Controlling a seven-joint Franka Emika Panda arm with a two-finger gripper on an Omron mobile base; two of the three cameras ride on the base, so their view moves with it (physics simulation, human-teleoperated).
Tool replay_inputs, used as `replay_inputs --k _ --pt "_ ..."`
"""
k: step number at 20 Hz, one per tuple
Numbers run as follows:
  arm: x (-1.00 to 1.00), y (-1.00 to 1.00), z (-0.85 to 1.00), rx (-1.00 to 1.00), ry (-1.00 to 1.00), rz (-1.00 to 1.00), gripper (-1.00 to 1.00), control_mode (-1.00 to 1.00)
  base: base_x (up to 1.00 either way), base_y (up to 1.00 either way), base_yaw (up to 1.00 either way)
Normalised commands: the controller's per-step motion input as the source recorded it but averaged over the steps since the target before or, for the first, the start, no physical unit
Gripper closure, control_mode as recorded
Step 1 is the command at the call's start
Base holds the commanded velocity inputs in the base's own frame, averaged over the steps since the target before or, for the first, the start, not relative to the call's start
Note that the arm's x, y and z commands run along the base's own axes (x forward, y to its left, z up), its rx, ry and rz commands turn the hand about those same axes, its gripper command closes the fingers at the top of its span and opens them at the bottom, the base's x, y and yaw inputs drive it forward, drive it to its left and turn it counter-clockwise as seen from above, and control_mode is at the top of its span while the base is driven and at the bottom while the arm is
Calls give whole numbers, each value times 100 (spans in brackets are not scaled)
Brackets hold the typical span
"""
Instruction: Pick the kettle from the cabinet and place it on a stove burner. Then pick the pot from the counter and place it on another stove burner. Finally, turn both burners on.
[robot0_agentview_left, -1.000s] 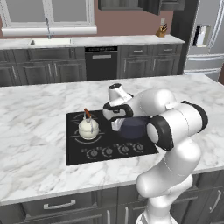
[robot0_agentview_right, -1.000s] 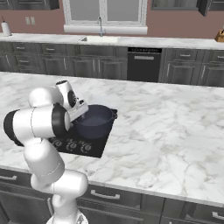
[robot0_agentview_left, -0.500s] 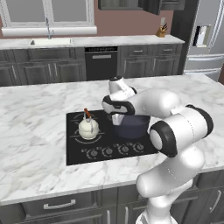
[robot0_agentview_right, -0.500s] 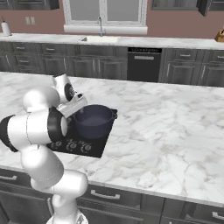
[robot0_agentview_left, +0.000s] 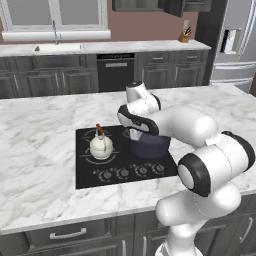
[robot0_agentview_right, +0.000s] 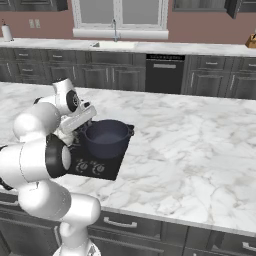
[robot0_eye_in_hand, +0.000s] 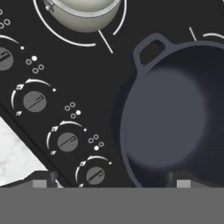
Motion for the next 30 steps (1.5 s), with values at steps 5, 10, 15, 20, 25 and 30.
replay_inputs --k 5,10,15,20,25,30 --pt "-45 -1 27 0 -8 -2 -100 -100 0 0 0" --pt "-51 -8 22 0 -6 -5 -100 -100 0 0 0" --pt "-41 -25 20 3 -2 -4 -100 -100 0 0 0" --pt "-32 -35 14 9 0 -4 -100 -100 0 0 0" --pt "-12 -19 -1 13 3 -9 -100 -100 0 0 0" --pt "-12 -14 -3 13 1 -12 -100 -100 0 0 0"
